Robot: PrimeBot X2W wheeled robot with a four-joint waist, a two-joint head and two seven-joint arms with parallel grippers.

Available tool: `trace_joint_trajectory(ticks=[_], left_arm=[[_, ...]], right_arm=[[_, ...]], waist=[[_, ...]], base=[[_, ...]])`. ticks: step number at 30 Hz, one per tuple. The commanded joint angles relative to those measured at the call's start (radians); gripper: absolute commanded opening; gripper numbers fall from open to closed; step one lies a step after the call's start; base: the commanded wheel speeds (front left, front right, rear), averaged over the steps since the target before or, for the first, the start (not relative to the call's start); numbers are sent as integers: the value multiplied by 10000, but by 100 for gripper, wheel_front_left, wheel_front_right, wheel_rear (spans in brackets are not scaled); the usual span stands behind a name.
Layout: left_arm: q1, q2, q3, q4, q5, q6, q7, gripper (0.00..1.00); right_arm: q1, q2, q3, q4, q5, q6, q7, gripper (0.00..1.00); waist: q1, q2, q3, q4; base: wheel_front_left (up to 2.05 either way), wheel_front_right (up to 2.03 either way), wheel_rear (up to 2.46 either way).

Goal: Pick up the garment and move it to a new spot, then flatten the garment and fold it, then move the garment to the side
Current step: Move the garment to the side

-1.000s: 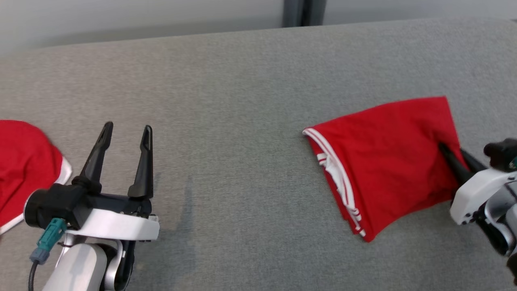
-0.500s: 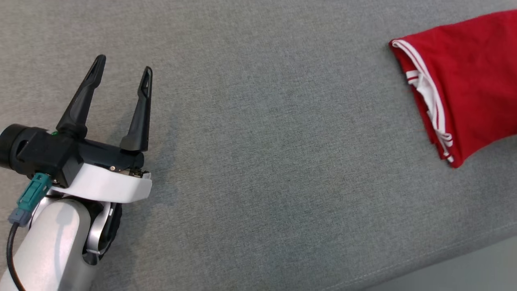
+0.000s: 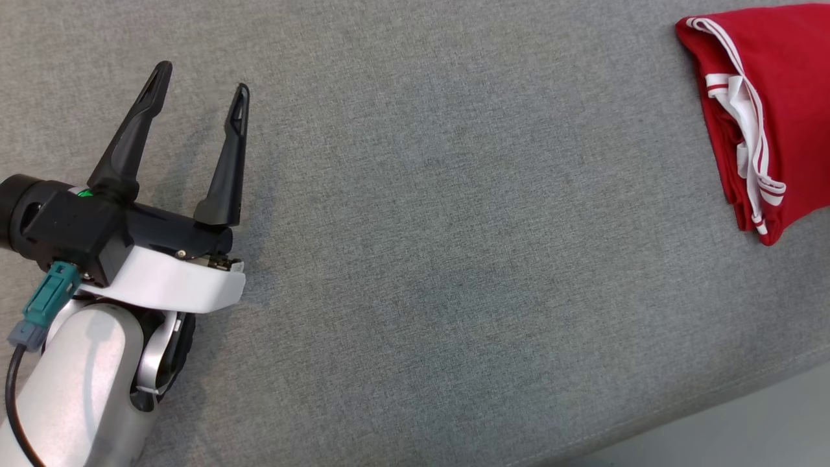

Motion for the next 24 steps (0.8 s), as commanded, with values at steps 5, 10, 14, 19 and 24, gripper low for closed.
trace_joint_trajectory(ticks=[5,10,14,19,24], left_arm=[[331,-62,213,272,-170,262,-303,100],[878,-166,480,534,-431,517,-616,100],[1335,-279,677,708,-684,685,-807,100],[1836,-432,901,908,-954,833,-1036,100],[2343,-615,1055,1002,-1122,1005,-1207,100]], right_arm=[[939,541,-1551,-1860,59,-7,-16,100],[2409,1506,-2757,-4203,-244,-7,-19,100],[3634,2362,-3085,-5880,-467,-7,-20,100],[4868,3121,-2880,-7300,-578,-7,-20,100],[5822,3554,-2561,-8093,-765,-7,89,100]], waist=[[0,0,-493,38],[0,0,-1235,190],[0,0,-1809,470],[0,0,-2438,939],[0,0,-2978,1419]], base=[[0,0,0],[0,0,0],[0,0,0],[0,0,0],[0,0,0]])
